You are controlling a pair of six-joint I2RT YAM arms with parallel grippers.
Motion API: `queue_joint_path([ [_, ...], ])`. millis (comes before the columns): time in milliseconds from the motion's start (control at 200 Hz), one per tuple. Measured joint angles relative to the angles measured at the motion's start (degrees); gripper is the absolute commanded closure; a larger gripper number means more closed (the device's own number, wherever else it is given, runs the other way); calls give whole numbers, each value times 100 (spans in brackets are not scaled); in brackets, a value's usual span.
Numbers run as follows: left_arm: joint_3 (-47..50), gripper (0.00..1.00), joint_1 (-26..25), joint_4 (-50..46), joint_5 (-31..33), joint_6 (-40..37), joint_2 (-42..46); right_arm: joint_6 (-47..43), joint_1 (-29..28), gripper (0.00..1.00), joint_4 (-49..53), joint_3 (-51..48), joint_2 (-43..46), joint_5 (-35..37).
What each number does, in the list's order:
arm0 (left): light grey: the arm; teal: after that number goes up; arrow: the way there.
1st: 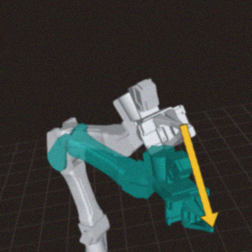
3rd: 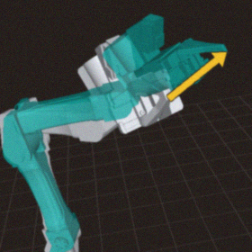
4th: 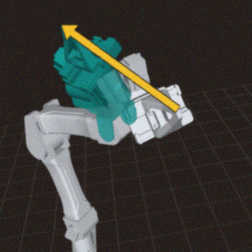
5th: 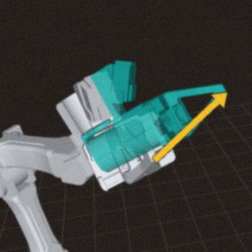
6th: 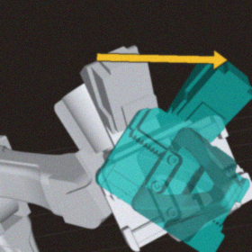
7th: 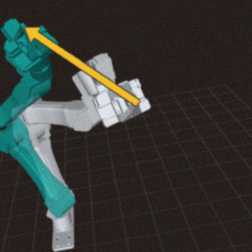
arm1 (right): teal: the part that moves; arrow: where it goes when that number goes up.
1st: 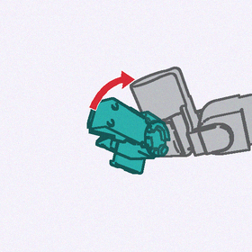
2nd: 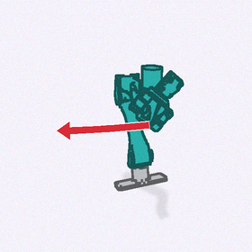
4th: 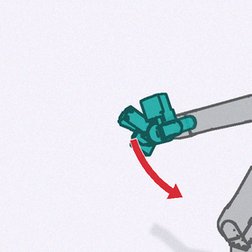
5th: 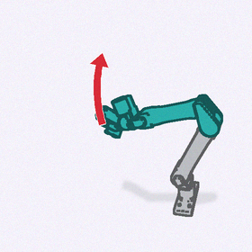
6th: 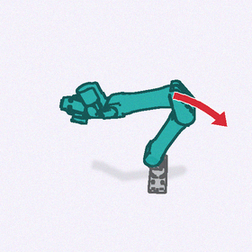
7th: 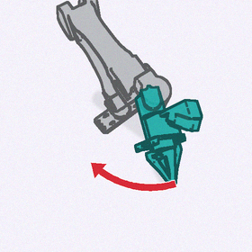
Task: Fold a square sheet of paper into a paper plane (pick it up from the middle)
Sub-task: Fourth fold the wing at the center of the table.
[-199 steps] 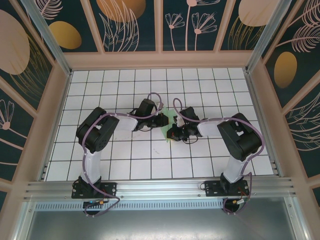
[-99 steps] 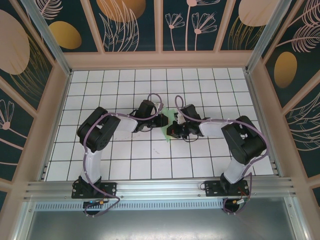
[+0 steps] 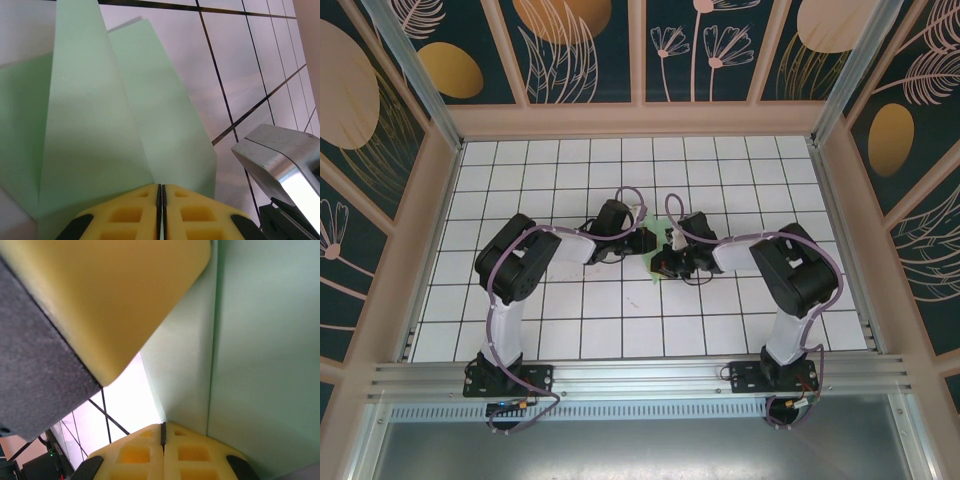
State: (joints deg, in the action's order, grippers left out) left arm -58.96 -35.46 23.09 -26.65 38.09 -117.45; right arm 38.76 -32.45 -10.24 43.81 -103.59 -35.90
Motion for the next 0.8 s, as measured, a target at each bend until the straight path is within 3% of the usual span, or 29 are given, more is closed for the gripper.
queue_joint_path([
  [320,-1134,87,-17,-1307,765,-160,-352,-330,-9,100,0,-87,103,57],
  [801,-1814,82,-44,-2070,837,-232,-605,-741,39,100,11,-247,258,153],
])
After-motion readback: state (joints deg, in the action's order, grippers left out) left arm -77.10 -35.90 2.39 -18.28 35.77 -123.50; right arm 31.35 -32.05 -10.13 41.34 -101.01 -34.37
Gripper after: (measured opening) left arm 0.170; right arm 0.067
